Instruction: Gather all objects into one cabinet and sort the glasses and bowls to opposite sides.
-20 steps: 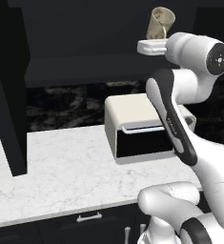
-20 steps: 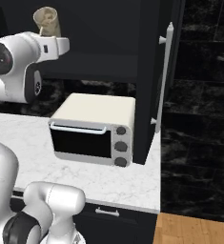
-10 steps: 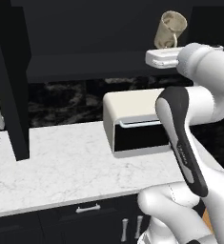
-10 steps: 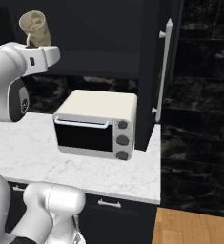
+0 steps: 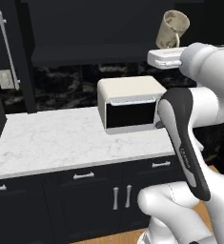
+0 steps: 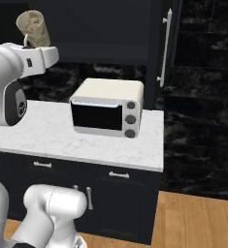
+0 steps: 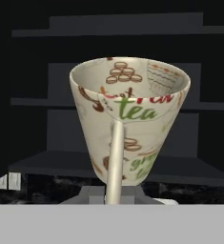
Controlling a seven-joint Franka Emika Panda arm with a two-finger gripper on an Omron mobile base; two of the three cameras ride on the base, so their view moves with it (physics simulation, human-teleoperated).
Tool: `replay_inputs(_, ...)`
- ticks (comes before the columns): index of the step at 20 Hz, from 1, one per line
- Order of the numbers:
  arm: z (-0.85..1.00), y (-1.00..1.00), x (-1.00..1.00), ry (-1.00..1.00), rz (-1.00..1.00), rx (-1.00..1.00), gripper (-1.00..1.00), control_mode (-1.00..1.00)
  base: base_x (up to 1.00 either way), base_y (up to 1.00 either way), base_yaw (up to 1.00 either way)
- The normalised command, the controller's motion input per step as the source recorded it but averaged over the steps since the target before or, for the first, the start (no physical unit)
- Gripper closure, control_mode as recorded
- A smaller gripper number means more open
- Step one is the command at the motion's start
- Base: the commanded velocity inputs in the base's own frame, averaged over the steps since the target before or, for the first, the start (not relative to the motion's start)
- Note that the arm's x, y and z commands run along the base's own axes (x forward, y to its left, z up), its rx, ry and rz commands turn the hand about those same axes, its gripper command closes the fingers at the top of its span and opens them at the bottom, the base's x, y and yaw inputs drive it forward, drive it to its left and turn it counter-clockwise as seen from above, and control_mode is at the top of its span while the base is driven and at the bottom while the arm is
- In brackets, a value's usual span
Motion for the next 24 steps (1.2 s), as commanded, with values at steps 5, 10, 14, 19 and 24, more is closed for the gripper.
replay_inputs(5, 0.0, 0.0, 0.0, 0.0, 0.0, 0.0, 1.0, 1.0, -0.45, 0.0, 0.0)
replay_inputs(10, 0.0, 0.0, 0.0, 0.0, 0.0, 0.0, 1.0, 1.0, -0.27, 0.0, -0.09)
replay_inputs(14, 0.0, 0.0, 0.0, 0.0, 0.0, 0.0, 1.0, 1.0, -0.02, 0.0, -0.24)
replay_inputs(19, 0.0, 0.0, 0.0, 0.0, 0.0, 0.0, 1.0, 1.0, -0.05, 0.02, -0.25)
replay_inputs(24, 0.0, 0.0, 0.0, 0.0, 0.0, 0.0, 1.0, 1.0, -0.12, 0.38, -0.15)
